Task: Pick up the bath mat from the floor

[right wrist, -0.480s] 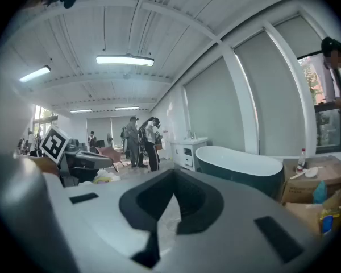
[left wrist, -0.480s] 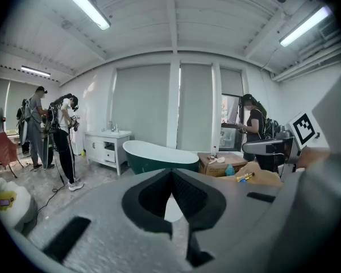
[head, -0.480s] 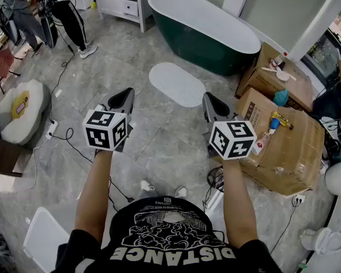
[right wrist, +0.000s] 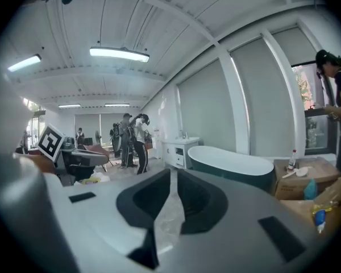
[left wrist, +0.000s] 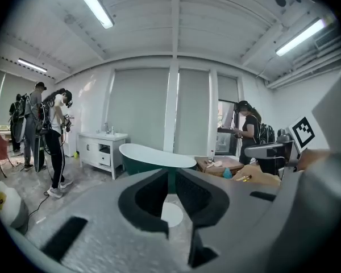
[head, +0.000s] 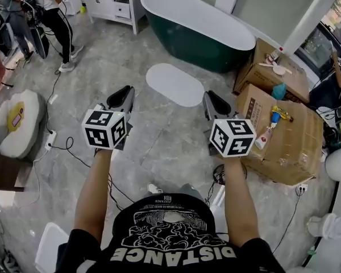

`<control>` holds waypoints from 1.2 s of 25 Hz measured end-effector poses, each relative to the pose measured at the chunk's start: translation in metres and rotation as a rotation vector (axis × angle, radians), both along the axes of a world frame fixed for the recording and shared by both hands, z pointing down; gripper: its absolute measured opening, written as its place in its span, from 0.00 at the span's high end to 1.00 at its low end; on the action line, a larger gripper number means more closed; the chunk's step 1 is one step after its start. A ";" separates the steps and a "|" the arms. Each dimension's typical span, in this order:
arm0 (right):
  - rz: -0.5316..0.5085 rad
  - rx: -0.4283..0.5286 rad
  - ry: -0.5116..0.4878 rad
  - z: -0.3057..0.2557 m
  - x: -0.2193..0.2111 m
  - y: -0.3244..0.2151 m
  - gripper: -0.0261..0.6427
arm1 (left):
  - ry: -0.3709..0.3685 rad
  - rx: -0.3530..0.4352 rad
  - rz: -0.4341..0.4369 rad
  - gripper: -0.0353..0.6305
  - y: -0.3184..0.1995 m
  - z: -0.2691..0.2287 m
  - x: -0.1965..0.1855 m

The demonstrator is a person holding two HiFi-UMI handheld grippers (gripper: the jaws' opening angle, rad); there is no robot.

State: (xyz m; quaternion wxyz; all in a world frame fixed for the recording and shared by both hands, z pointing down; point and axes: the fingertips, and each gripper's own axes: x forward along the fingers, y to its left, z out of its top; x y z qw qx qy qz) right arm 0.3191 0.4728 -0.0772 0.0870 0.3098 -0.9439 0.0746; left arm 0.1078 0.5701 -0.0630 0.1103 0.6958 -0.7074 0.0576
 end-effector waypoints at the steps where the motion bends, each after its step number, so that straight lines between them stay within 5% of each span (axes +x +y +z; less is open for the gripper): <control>1: 0.009 0.003 0.003 0.000 -0.002 0.001 0.89 | 0.005 0.004 0.004 0.87 0.000 0.000 -0.004; 17: 0.095 0.001 0.004 0.009 -0.023 -0.045 0.77 | 0.037 -0.004 0.005 0.71 -0.040 0.017 -0.059; 30: 0.097 -0.042 0.010 0.029 -0.065 -0.192 0.70 | 0.036 -0.035 0.002 0.59 -0.183 0.026 -0.104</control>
